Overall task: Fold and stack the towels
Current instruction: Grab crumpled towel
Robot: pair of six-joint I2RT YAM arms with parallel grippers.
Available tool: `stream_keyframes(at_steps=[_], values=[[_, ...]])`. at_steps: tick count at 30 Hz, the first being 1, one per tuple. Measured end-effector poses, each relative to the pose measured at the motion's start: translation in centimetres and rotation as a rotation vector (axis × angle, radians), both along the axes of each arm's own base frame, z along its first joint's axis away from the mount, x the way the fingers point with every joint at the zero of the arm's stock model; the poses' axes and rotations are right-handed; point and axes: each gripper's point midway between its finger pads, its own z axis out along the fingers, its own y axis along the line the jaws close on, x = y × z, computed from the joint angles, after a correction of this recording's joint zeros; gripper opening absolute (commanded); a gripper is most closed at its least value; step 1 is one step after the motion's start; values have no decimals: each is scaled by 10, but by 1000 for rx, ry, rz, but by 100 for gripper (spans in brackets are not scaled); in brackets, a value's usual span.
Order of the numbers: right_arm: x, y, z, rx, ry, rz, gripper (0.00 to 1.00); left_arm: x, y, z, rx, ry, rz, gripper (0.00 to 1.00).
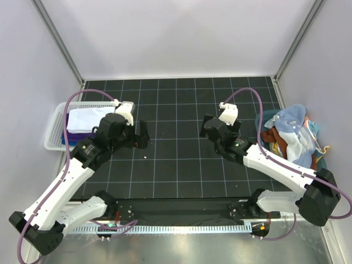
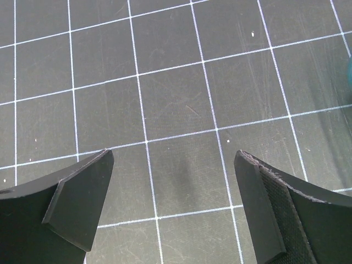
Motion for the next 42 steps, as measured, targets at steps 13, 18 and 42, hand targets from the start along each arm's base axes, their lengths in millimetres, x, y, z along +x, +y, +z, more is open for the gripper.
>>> stream_keyframes(at_steps=[13, 18, 42], values=[[24, -56, 14, -72, 76, -216, 98, -1, -3, -1, -9, 11, -16, 100], [45, -128, 39, -77, 86, -453, 95, -2, -3, -2, -17, 15, -22, 100], [-8, -351, -31, 14, 356, -1115, 92, -4, -12, -4, -51, 37, -60, 99]])
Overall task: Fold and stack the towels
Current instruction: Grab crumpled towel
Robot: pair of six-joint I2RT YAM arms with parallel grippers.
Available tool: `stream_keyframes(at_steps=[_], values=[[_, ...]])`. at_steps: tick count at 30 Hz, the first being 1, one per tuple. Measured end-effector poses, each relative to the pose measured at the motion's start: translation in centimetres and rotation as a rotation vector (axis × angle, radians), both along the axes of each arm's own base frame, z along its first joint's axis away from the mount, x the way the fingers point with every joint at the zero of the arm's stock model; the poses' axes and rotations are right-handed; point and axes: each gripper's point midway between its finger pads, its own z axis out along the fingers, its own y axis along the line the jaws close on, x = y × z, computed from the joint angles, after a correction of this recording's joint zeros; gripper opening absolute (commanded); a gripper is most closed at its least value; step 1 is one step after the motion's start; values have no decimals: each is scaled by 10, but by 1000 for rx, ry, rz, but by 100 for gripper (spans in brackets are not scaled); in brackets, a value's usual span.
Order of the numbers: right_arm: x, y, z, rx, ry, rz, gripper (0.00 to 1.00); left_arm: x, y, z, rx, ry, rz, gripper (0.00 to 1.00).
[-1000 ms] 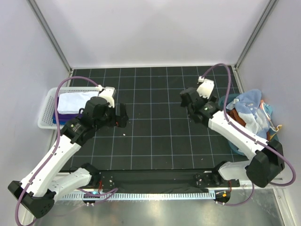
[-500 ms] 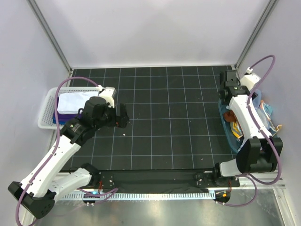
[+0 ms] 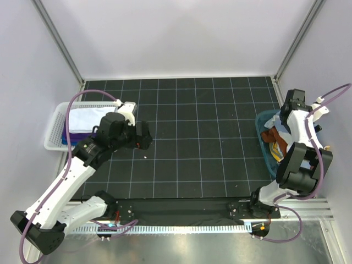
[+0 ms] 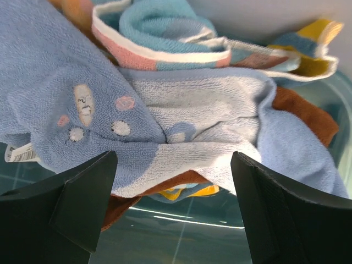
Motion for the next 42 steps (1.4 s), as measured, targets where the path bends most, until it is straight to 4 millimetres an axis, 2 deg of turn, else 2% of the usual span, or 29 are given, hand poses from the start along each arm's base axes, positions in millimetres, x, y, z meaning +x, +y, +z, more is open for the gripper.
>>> stream_keyframes(at_steps=[6, 9, 12, 15, 16, 18, 19, 21, 22, 23, 27, 33, 38, 42], values=[[9, 5, -29, 79, 12, 12, 92, 1, -1, -3, 2, 11, -4, 99], [9, 8, -39, 100, 13, 16, 86, 1, -1, -3, 2, 11, -4, 100], [10, 10, -43, 109, 0, 12, 73, 1, -1, -3, 2, 11, -3, 100], [11, 11, -45, 117, -11, 9, 52, 1, -1, -3, 2, 11, -2, 100], [12, 11, -45, 118, -16, 6, 39, 1, -1, -3, 2, 11, -2, 100], [13, 12, -43, 120, -29, 3, 28, 1, -1, -3, 1, 10, -1, 100], [13, 12, -41, 120, -37, 1, 19, 1, -1, -3, 1, 10, -1, 100], [12, 13, -37, 122, -50, -2, 11, 2, -1, -3, 1, 10, 0, 100], [12, 14, -34, 126, -57, -3, 4, 2, -1, -3, 1, 10, 0, 100], [11, 15, -31, 127, -64, -2, 1, 2, -1, -3, 1, 10, 0, 100], [14, 18, -7, 126, -126, 4, 1, 2, -1, -3, 1, 10, 1, 100], [28, 28, 62, 70, -306, 60, 1, 3, 1, -3, 1, 10, 8, 100], [47, 63, 114, 19, -414, 192, 1, 4, 2, -4, 3, 13, 14, 100], [68, 103, 152, 1, -480, 343, 1, 6, 4, -5, 5, 16, 23, 99]])
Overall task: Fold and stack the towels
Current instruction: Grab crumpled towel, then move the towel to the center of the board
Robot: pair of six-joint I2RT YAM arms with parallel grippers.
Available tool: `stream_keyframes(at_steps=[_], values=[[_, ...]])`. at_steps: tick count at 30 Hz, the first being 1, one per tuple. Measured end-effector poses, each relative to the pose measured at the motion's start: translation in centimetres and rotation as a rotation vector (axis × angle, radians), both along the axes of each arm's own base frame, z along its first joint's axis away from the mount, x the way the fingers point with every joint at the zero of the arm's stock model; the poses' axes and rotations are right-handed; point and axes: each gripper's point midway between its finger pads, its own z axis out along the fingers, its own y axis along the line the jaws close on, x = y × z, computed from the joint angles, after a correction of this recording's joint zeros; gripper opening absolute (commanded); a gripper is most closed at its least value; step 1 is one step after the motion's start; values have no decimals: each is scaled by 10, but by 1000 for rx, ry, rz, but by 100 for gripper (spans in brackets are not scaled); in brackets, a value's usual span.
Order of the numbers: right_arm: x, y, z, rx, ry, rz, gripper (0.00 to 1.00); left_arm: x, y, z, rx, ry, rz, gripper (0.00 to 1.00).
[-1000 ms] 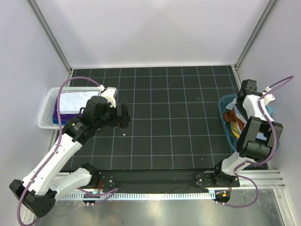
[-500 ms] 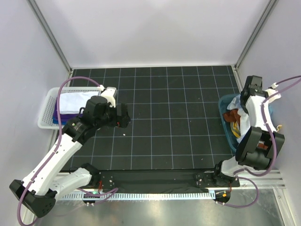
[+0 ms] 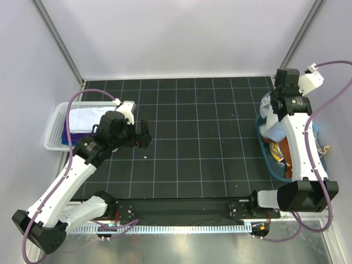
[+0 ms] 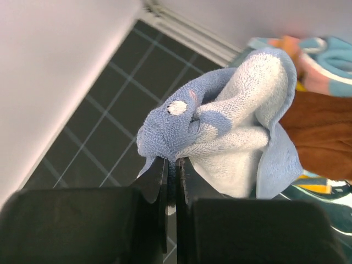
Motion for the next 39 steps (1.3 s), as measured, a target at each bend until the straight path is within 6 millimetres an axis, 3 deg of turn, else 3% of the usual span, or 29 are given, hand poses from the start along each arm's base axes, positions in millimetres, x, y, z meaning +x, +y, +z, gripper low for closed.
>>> stream_keyframes(at_steps=[2, 9, 13, 15, 17, 18, 21, 23, 25, 26, 27, 30, 32, 34, 36, 39], values=[[8, 25, 16, -20, -26, 80, 1, 2, 2, 0, 0, 0, 11, 100], [18, 151, 70, -42, -142, 443, 1, 8, 11, -1, -6, 9, 60, 100], [10, 206, 73, -36, -154, 589, 1, 14, 20, -4, -14, 23, 106, 100], [4, 230, 61, -34, -140, 651, 1, 17, 25, -6, -22, 30, 135, 99], [-2, 248, 37, -28, -110, 701, 1, 19, 28, -9, -28, 43, 155, 100], [-7, 257, 14, -27, -74, 729, 1, 20, 29, -11, -31, 49, 163, 100], [-37, 271, -77, -27, 114, 808, 9, 22, 27, -14, -44, 67, 176, 100], [-66, 269, -136, -10, 258, 847, 21, 25, 24, -18, -62, 86, 187, 100], [-98, 262, -171, 7, 382, 876, 49, 27, 17, -23, -98, 115, 196, 100], [-108, 259, -172, 19, 393, 889, 66, 28, 12, -28, -114, 133, 203, 100], [-113, 257, -164, 28, 377, 900, 69, 30, 9, -31, -128, 145, 209, 99], [-114, 257, -101, 45, 204, 943, 72, 30, -14, -49, -158, 199, 201, 99], [-104, 260, -57, 29, 104, 957, 72, 29, -36, -60, -172, 231, 174, 98], [-92, 265, -27, -4, 39, 974, 72, 26, -58, -72, -173, 259, 147, 97], [-81, 270, -21, -45, 34, 987, 72, 26, -80, -86, -167, 281, 131, 95], [-62, 279, -47, -112, 122, 1006, 71, 27, -103, -113, -147, 330, 125, 90]])
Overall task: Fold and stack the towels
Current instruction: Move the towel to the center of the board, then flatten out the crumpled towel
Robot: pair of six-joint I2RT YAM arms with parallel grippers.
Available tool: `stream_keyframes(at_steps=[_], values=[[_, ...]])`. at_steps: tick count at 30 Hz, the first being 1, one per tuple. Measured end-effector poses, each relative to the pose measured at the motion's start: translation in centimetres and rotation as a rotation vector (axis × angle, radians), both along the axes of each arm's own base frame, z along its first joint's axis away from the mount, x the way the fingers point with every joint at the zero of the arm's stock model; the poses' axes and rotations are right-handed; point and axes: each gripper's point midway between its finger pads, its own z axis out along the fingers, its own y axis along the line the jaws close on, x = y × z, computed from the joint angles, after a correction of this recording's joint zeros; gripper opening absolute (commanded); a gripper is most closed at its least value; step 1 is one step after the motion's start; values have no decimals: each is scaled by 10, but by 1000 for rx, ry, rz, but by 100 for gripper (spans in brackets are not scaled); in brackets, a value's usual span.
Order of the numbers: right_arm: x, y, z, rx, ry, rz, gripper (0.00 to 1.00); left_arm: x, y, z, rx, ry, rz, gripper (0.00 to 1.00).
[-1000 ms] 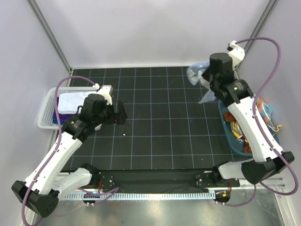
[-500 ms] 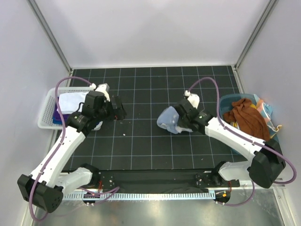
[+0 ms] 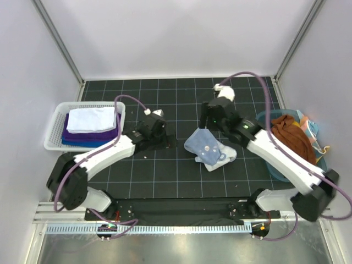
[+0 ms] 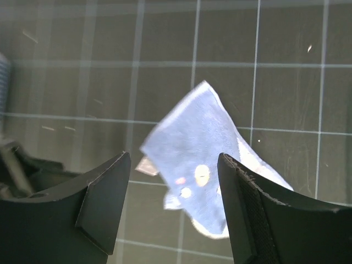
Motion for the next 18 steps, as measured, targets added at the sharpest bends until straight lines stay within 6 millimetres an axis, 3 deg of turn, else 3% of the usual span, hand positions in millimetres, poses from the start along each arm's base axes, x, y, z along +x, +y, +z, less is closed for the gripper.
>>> stream_keyframes(at_steps=[3, 7, 12, 18], values=[[20, 8, -52, -101, 108, 19, 70, 3, -14, -30, 25, 57, 4, 89], [41, -5, -114, -173, 255, 11, 69, 6, -19, -56, 50, 102, 17, 89], [68, -23, -156, -162, 341, -8, 64, 12, -25, -58, 41, 94, 15, 89], [77, -13, -199, -155, 421, 39, 61, 23, -38, -58, 18, 80, 0, 88]])
